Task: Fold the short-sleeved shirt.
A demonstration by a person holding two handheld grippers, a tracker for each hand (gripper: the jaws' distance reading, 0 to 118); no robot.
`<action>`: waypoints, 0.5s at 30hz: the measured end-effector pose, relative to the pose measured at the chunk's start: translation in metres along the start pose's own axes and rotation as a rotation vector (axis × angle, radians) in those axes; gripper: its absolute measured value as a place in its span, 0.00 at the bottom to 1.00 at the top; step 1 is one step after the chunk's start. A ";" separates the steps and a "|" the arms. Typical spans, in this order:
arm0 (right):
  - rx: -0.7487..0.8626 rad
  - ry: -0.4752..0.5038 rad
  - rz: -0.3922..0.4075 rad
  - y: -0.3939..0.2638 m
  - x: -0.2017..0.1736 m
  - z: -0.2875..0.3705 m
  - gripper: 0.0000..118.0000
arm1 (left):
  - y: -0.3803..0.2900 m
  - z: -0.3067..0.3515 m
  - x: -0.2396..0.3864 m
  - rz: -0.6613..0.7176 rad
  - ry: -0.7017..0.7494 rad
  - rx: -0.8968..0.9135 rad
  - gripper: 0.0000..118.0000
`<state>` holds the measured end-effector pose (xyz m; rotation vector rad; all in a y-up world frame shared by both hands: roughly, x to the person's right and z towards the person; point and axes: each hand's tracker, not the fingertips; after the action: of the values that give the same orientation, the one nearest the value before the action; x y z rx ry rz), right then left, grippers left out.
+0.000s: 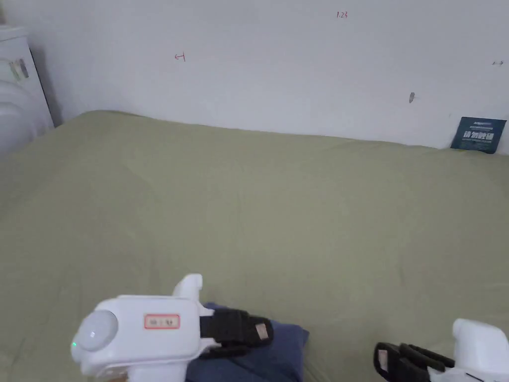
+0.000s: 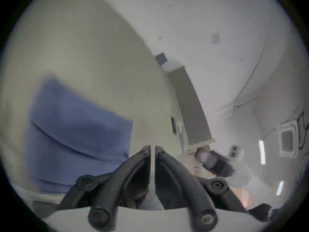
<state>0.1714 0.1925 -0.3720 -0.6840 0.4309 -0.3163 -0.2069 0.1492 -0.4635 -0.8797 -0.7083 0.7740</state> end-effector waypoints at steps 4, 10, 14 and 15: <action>-0.074 0.429 -0.187 -0.003 0.006 -0.076 0.01 | 0.035 0.082 -0.015 -0.111 0.156 0.146 0.04; -0.286 0.724 -0.445 -0.043 0.017 -0.194 0.01 | 0.014 0.113 -0.081 0.091 0.175 0.162 0.04; -0.393 0.549 -0.478 -0.063 0.037 -0.234 0.01 | -0.002 0.090 -0.109 0.160 0.202 0.055 0.04; -0.395 0.537 -0.524 -0.068 0.048 -0.239 0.01 | -0.004 0.084 -0.113 0.153 0.210 0.025 0.04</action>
<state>0.0889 -0.0060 -0.5052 -1.1022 0.8384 -0.9386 -0.3325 0.0882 -0.4460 -0.9846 -0.4490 0.8109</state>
